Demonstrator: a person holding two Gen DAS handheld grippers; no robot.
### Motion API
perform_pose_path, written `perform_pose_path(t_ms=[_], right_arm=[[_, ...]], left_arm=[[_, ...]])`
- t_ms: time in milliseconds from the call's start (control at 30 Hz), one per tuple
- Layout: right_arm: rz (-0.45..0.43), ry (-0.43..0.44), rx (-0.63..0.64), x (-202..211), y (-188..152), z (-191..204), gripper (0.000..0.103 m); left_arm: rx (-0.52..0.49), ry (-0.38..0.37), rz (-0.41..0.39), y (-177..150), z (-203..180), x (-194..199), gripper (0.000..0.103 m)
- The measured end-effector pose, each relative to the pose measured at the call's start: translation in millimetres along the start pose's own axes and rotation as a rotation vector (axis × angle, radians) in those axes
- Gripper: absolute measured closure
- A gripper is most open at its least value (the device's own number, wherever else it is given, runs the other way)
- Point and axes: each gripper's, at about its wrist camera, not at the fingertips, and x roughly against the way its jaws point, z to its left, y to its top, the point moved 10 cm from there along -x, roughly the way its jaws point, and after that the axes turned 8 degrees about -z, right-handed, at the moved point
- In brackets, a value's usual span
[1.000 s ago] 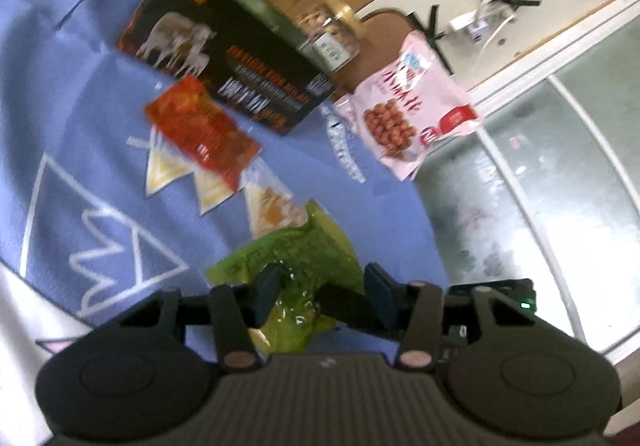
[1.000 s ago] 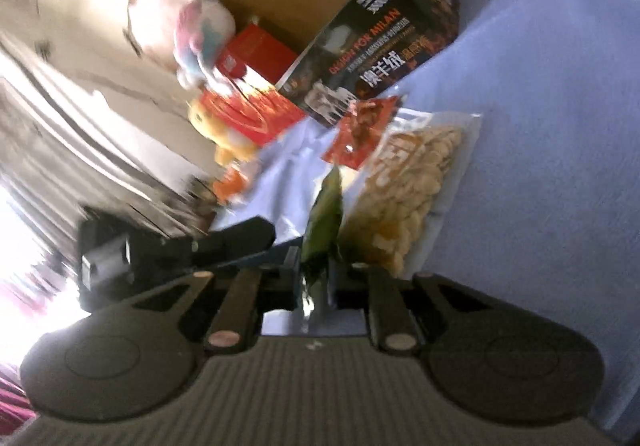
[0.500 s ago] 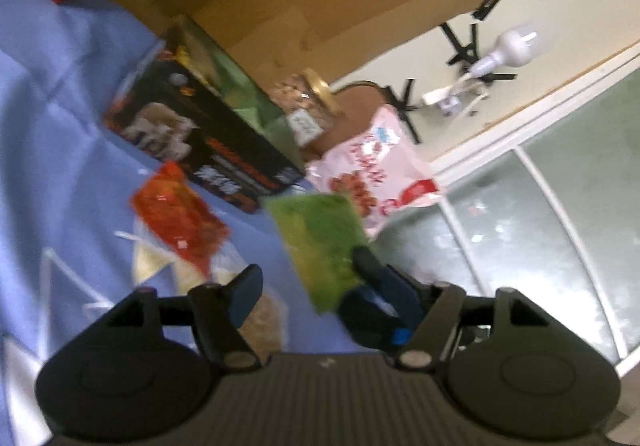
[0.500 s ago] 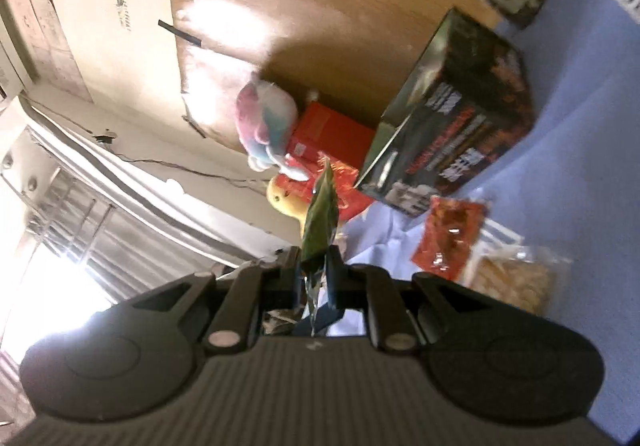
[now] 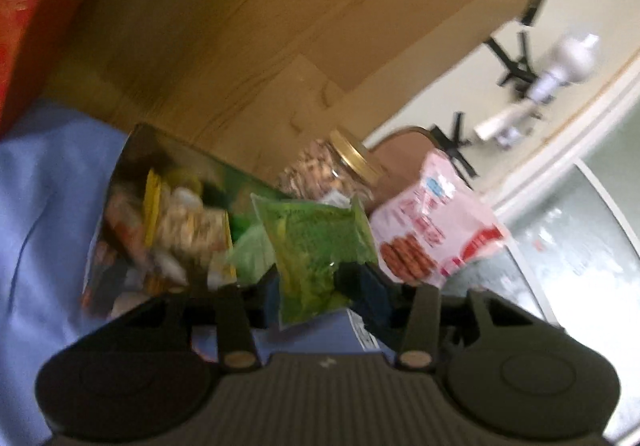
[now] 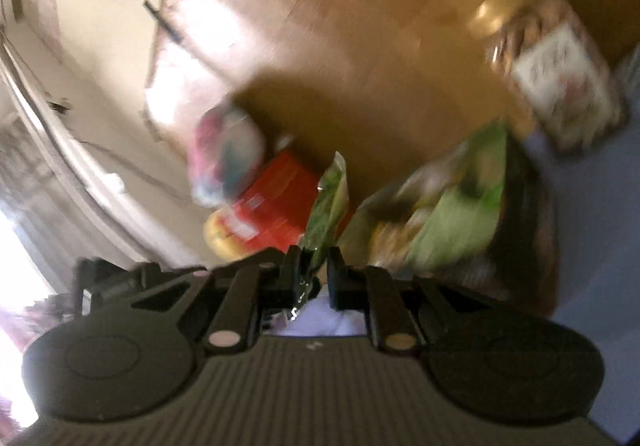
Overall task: Organize snacks
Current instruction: 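Carry the green leafy packet into the black tin and release it, then grasp the clear bag of crackers with the left gripper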
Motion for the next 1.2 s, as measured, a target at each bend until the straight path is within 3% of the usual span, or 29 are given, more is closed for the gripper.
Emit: perform_pose_path(t_ms=[33,100,133,300,467,567,667,767,933,1100,1200], right_arm=[[-0.026,-0.062,0.066,-5.7,3.3,-7.0,0.076],[-0.071,-0.211,0.214,-10.1,4.8,-21.6,0.052],[-0.104,-0.268,0.273,-6.5,4.3,-28.0,0.046],[-0.196,-0.293,0.451,20.6,12.6,-24.0,0.04],[-0.216,-0.243,0.312,35.3,23.7,-14.9,0.04],[-0.209,-0.206,0.223,49.1,22.6,-9.4,0.041],[-0.133,-0.147,0.125,71.1,2.0,-9.9,0.041],[-0.002,-0.135,0.114,90.4,-37.0,-15.0,0.041],[0.153,-0.253,0.223,119.1,-93.6,-26.8,0.041],[0.163,-0.273,0.152,142.4,-108.5,-27.2,0.041],[0.142,-0.239,0.059,141.8,-116.0,-27.3,0.044]], left_arm=[[-0.001,0.031,0.003,5.1,4.0,-12.7,0.062],[-0.019,0.111,-0.005,11.1,13.1,-32.9,0.062],[-0.034,0.137,-0.009,11.7,15.7,-39.6,0.062],[-0.042,0.16,-0.013,1.4,21.4,-45.0,0.061],[-0.119,0.09,-0.067,-7.1,-5.6,0.1,0.061],[-0.199,0.084,-0.091,-22.7,-13.3,34.8,0.055],[-0.233,0.099,-0.057,-52.4,-7.2,54.7,0.055],[-0.208,0.093,0.032,-91.0,4.7,62.3,0.055],[-0.146,0.06,0.152,-140.2,14.3,62.0,0.055],[-0.099,0.049,0.193,-159.2,21.4,55.6,0.055],[-0.063,0.017,0.197,-165.1,20.6,50.8,0.053]])
